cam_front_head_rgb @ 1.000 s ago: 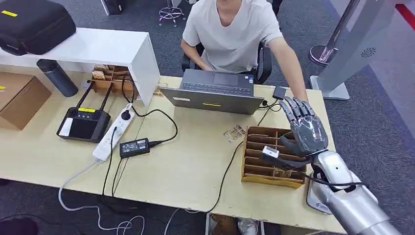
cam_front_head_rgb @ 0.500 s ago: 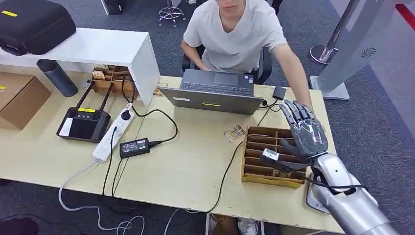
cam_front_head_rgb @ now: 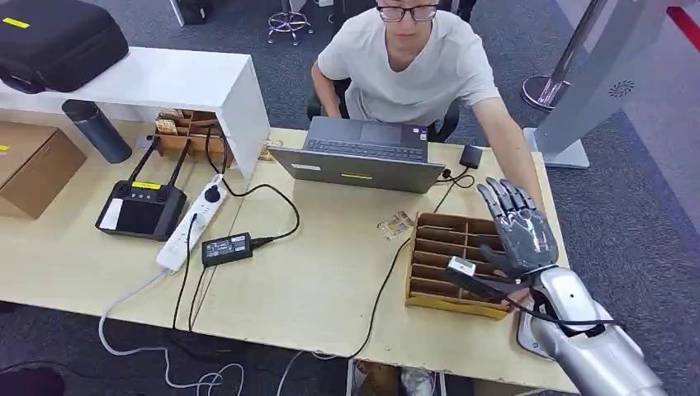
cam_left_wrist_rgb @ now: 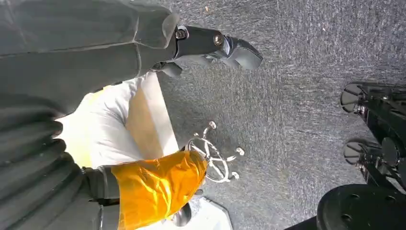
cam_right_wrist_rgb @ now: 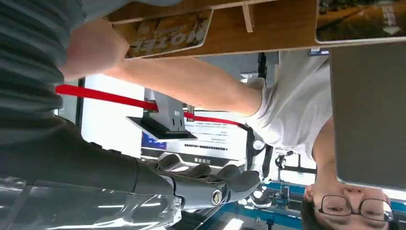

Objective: Pass the card to the sensor for recognition and then transmit it.

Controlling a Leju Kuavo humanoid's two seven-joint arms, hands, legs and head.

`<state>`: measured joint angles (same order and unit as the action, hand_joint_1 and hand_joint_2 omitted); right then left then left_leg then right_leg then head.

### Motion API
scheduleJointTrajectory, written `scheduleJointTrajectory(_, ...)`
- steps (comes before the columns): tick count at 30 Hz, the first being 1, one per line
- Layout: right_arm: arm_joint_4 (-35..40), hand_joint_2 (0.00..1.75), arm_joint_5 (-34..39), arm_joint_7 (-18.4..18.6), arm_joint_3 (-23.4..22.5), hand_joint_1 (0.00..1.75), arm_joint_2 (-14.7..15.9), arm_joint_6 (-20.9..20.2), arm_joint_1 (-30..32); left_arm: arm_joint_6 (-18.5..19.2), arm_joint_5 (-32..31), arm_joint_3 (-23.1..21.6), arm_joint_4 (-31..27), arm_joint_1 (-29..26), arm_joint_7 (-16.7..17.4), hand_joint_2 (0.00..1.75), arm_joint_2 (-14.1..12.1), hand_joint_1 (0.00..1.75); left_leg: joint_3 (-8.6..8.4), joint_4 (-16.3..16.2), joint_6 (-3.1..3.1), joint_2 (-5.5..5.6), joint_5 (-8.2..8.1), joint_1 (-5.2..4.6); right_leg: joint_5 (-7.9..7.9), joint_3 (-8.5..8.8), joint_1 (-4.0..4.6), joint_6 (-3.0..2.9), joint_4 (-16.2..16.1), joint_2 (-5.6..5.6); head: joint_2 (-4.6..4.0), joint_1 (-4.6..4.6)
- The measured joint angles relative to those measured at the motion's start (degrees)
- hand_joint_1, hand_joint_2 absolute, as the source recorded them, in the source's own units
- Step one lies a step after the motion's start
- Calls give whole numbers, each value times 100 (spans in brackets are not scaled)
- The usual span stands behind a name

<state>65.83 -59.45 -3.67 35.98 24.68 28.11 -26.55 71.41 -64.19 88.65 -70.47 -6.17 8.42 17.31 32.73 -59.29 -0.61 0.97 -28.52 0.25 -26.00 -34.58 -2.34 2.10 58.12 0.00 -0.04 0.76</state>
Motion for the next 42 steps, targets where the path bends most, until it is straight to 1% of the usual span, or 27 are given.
scheduleJointTrajectory(18, -31, 175, -11, 9, -133, 0, 85, 9, 100, 30, 177, 2, -2, -12, 151, 175, 44, 0, -1, 0, 0, 0, 0, 0, 0, 1, 0, 0, 0, 0, 0, 0)
scheduleJointTrajectory(19, -31, 175, -13, 9, -135, 175, 85, 9, 101, 30, 182, 2, -2, -14, 153, 175, 46, 0, -1, 0, 0, 0, 0, 0, 0, 1, 0, 0, 0, 0, 0, 2)
scheduleJointTrajectory(42, -13, 175, 79, -57, -262, 175, 98, 9, 195, 44, 258, 2, -2, -26, 223, 175, 48, 0, 0, 0, 0, 0, 0, -1, 0, 1, 0, 0, -1, 0, 0, 2)
